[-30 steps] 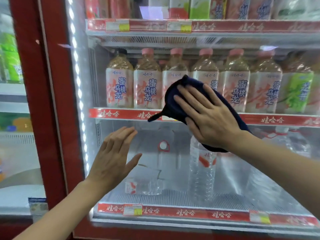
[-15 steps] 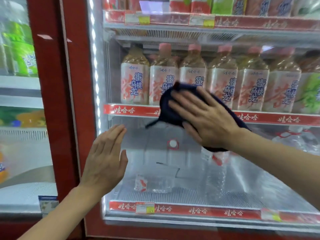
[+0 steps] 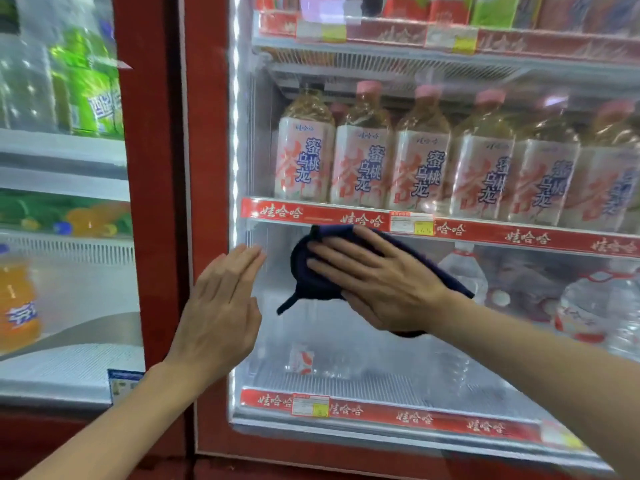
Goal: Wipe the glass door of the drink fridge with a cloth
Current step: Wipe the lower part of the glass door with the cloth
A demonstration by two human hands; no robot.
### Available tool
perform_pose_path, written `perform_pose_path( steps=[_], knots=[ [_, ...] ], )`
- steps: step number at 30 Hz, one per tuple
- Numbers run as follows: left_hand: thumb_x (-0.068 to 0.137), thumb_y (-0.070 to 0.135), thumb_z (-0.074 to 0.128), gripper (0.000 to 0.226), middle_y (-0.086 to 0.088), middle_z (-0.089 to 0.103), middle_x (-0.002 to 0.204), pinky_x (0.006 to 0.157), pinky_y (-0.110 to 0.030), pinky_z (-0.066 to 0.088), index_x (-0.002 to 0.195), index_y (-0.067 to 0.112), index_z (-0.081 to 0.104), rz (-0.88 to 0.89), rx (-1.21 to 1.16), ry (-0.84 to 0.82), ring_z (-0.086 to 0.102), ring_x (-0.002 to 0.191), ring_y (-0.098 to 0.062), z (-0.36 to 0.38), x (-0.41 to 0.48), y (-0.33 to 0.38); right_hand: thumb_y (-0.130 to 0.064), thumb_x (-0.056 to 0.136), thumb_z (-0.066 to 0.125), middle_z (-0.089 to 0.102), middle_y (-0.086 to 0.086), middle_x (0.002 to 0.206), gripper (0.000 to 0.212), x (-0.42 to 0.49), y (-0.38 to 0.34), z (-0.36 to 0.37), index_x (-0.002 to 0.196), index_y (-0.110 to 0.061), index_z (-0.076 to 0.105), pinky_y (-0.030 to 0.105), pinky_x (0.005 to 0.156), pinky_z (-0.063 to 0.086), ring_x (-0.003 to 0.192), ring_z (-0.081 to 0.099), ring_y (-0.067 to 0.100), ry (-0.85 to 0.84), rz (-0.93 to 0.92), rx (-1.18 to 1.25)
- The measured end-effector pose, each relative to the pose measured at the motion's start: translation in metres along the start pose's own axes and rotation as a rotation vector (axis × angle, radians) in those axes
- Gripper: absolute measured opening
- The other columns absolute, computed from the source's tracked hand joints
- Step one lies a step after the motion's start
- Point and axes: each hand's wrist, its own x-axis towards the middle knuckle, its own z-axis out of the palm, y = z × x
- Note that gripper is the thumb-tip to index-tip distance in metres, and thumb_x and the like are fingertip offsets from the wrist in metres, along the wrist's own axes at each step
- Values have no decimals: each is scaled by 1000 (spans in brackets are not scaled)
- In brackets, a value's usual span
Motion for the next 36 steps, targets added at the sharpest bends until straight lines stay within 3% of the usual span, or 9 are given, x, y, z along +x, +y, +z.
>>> perform_pose_path(
  steps=[4, 9, 16, 18, 21, 26, 30, 33, 36],
  knots=[
    [90, 12, 50, 65, -15, 38, 155, 118, -54, 32, 152, 1, 35, -73, -23, -15, 34, 148, -31, 7, -8, -10, -32, 107, 30, 11, 12, 171, 61, 42, 33, -23, 163, -10, 17, 53, 128, 7, 159, 9, 28, 105, 255, -7],
    [90, 11, 49, 64, -15, 38, 156, 121, -52, 29, 152, 0, 36, -77, -57, 25, 32, 149, -29, 13, -12, -11, -33, 106, 33, 13, 15, 170, 64, 42, -18, -6, 162, -7, 19, 56, 127, 8, 158, 13, 31, 168, 453, 35],
    [95, 23, 52, 66, -15, 35, 158, 121, -49, 29, 154, -1, 32, -135, -31, 21, 31, 149, -30, 6, -26, -28, -37, 108, 33, 9, 8, 171, 64, 16, -67, 20, 164, -12, 13, 49, 129, 1, 159, 6, 27, -26, -78, 27],
    [97, 33, 51, 68, -17, 35, 157, 122, -49, 27, 153, -1, 34, -174, -14, 33, 32, 148, -31, 5, -29, -32, -37, 107, 33, 12, 8, 171, 63, 37, -36, 6, 164, -14, 17, 49, 129, 3, 159, 9, 26, 15, -46, 29],
    [97, 43, 50, 72, -17, 35, 157, 124, -49, 21, 152, -1, 35, -206, 14, 40, 31, 148, -31, 7, -34, -38, -36, 106, 35, 14, 11, 170, 62, 69, 3, -17, 163, -14, 22, 53, 128, 8, 158, 12, 29, 138, 274, 37],
    [98, 43, 50, 66, -17, 41, 152, 125, -48, 21, 148, 0, 41, -160, 45, 61, 35, 145, -32, 13, -34, -45, -36, 106, 30, 8, 16, 170, 65, 84, -26, -9, 163, -8, 15, 58, 127, 3, 158, 6, 33, 172, 452, 34],
    [95, 32, 60, 65, -13, 41, 153, 122, -50, 27, 150, 3, 41, -139, -27, 49, 34, 148, -29, 5, -35, -51, -36, 105, 35, 7, 15, 171, 68, 75, -86, 14, 163, -8, 14, 56, 127, 4, 158, 4, 33, 105, 288, 41],
    [79, 13, 83, 90, -9, 36, 157, 124, -48, 24, 154, 6, 33, -211, -79, 6, 33, 148, -25, -7, -34, -57, -36, 104, 37, 6, 12, 171, 69, 65, -99, 22, 164, -10, 13, 53, 128, 4, 159, 3, 30, 45, 128, 31],
    [79, 47, 79, 105, -9, 24, 163, 124, -48, 24, 158, 5, 23, -472, -118, -28, 25, 150, -26, -13, -35, -60, -37, 105, 35, 8, 9, 171, 67, 74, -67, 11, 164, -13, 14, 51, 129, 2, 159, 5, 27, 29, 8, 19]
  ],
)
